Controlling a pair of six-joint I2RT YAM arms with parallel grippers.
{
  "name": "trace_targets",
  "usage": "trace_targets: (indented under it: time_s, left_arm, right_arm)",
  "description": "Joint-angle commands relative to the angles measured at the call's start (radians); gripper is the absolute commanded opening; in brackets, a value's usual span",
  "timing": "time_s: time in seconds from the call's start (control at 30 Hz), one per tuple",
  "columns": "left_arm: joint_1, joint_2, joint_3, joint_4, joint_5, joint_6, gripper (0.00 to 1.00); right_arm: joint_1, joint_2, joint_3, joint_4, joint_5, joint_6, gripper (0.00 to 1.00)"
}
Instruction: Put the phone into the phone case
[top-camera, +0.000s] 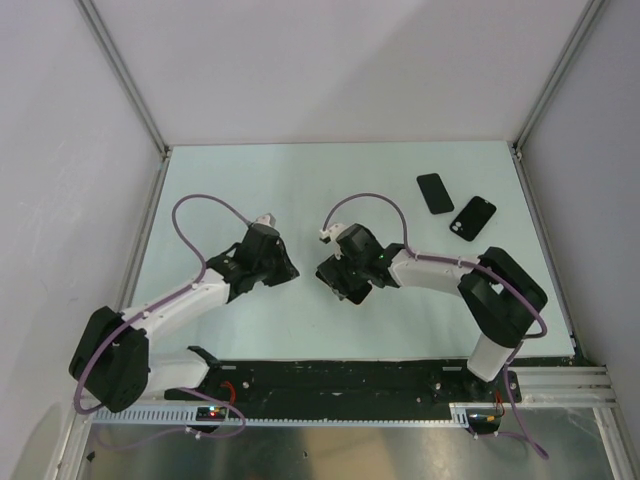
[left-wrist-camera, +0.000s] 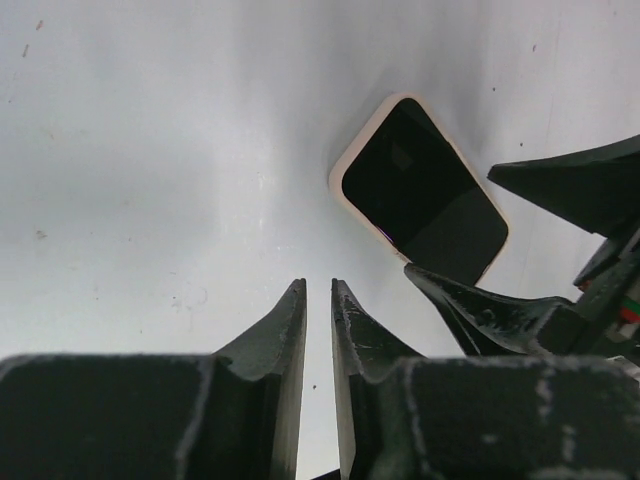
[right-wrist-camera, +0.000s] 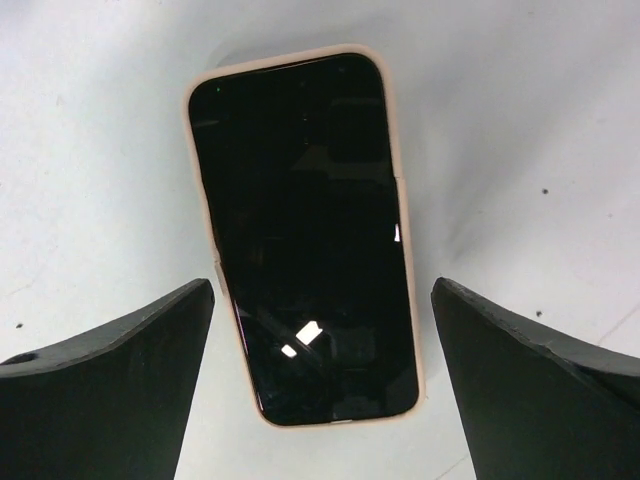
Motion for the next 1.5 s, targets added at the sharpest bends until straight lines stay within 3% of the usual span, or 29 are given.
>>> trace_targets:
  time_s: [0.0,0.3,0.4,0.6,0.73,0.93,1.17,1.33,1.47]
  left_arm:
    - [0.019,-0.046,-0.014,-0.017,0.01,0.035,0.2]
    - [0.025,-0.038,-0.004,-0.019,0.015,0.035,0.2]
    - [0.024,-0.037,0.003,-0.02,0.017,0.036,0.2]
    - [0.027,-0.045,0.006,-0.027,0.015,0.036,0.2]
    - [0.03,-0.044,0.009,-0.031,0.013,0.035,0.2]
    - [0.031,-0.041,0.017,-0.037,0.013,0.035,0.2]
    - [0.032,-0.044,0.01,-0.043,0.009,0.034,0.2]
    - [0.033,-0.046,0.008,-0.043,0.009,0.035,0.2]
    - [0.037,-0.048,0.009,-0.043,0.01,0.037,0.2]
  right_arm:
    - [-0.007,0.032,0.018,0.044,-0.069,-0.064,0.97]
    - [0.016,0.083,0.018,0.01,0.028,-0.064,0.96]
    - [0.015,0.087,0.019,0.004,0.044,-0.05,0.9]
    - [-0.054,0.066,0.029,-0.002,0.04,0.052,0.4]
    - [-0.083,0.092,0.111,-0.057,0.121,0.163,0.29]
    - [-0.132,0.214,0.354,-0.2,0.282,0.353,0.28]
    - [-0.213,0.432,0.669,-0.349,0.336,0.46,0.3]
    - [-0.239,0.506,0.756,-0.38,0.334,0.493,0.31]
    - [-0.248,0.518,0.738,-0.37,0.317,0.502,0.4]
